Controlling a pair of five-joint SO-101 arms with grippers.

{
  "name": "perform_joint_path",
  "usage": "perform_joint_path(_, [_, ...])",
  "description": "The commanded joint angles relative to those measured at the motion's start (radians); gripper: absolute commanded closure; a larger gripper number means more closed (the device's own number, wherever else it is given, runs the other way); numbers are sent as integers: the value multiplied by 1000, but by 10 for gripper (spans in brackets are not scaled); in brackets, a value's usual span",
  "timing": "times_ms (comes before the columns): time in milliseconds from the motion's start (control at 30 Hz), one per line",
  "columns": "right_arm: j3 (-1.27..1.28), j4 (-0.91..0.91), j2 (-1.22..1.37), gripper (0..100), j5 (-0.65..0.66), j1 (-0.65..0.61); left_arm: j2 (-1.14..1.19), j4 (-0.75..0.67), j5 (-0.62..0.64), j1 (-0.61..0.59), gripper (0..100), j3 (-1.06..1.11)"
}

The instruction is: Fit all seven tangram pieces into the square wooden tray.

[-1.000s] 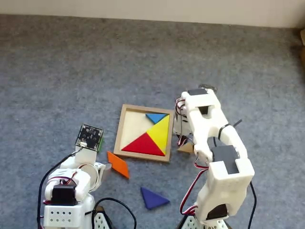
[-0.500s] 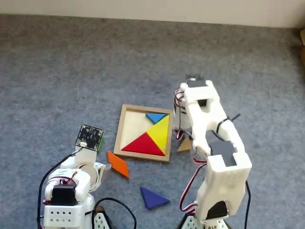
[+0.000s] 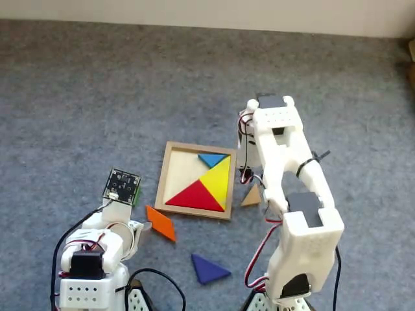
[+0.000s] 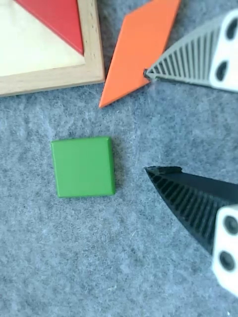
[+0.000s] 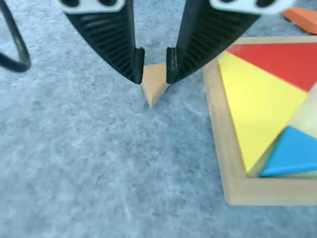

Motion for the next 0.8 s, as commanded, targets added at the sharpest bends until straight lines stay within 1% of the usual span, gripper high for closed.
perform_joint_path(0, [61,-10,-209,914,6,-12,-1,3,6,-7,744,19])
perform_joint_path(67, [163,-70,-305,914,-11,-18,-1,3,6,-7,744,19])
perform_joint_path(233, [464,-272,-501,911,-173,-21,-1,3,6,-7,744,19])
perform_joint_path(333, [602,-378,-559,910,-292,-22,-1,3,6,-7,744,19])
perform_joint_path(400, [673,-421,-559,905,-347,-22,-1,3,6,-7,744,19])
perform_joint_path(467, [716,-447,-541,865,-379,-38,-1,3,6,-7,744,19])
perform_joint_path(567, [728,-460,-501,773,-411,-64,-1,3,6,-7,744,19])
perform_joint_path(600, [728,-460,-487,759,-413,-73,-1,3,6,-7,744,19])
perform_joint_path(667, [727,-464,-469,758,-413,-90,-1,3,6,-7,744,19])
perform_joint_path(767, [733,-526,-447,758,-413,-107,-1,3,6,-7,744,19])
